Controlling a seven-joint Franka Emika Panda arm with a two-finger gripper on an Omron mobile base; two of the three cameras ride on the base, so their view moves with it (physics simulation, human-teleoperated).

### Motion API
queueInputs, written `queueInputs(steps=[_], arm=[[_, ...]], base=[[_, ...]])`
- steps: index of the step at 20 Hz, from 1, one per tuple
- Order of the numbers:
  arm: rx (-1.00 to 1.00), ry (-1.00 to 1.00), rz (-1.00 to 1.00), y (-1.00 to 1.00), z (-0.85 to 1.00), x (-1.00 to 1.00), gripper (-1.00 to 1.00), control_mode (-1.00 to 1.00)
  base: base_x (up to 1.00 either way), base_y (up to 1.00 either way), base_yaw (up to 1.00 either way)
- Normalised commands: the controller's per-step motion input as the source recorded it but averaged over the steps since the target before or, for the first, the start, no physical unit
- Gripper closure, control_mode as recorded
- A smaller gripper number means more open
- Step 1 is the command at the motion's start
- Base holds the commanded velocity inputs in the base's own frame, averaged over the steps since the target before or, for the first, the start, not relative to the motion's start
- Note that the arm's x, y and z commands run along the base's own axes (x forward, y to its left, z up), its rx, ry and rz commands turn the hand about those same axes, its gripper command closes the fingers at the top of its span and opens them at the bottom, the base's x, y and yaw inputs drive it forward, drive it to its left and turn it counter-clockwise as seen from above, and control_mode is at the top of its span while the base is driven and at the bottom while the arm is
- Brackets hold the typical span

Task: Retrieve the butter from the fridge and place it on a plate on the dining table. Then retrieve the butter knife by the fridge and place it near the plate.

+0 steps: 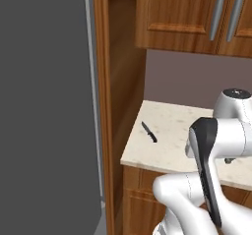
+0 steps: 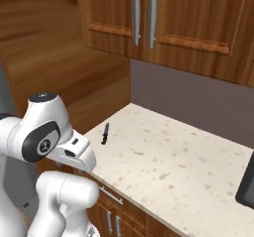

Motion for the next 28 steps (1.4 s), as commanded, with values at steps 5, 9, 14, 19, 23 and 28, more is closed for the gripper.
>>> queueInputs(steps=[5,9,14,19,23,28], arm=[[-0.01,-0.13,0.18,0.01,0.0,0.92,-1.0,-1.0],[-0.02,-0.05,0.11,0.04,0.0,0.89,-1.0,-1.0],[0.0,0.0,0.03,0.09,-0.07,0.52,-1.0,-1.0],[0.0,0.0,0.0,0.26,-0.31,0.55,-1.0,-1.0],[0.0,0.0,0.03,0.16,-0.42,0.75,-1.0,-1.0],[0.0,0.0,0.05,0.01,-0.38,0.74,-1.0,-1.0]], base=[[0.0,0.0,0.0],[0.0,0.0,0.0],[0.0,0.0,0.0],[0.0,0.0,0.0],[0.0,0.0,0.0],[0.0,0.0,0.0]])
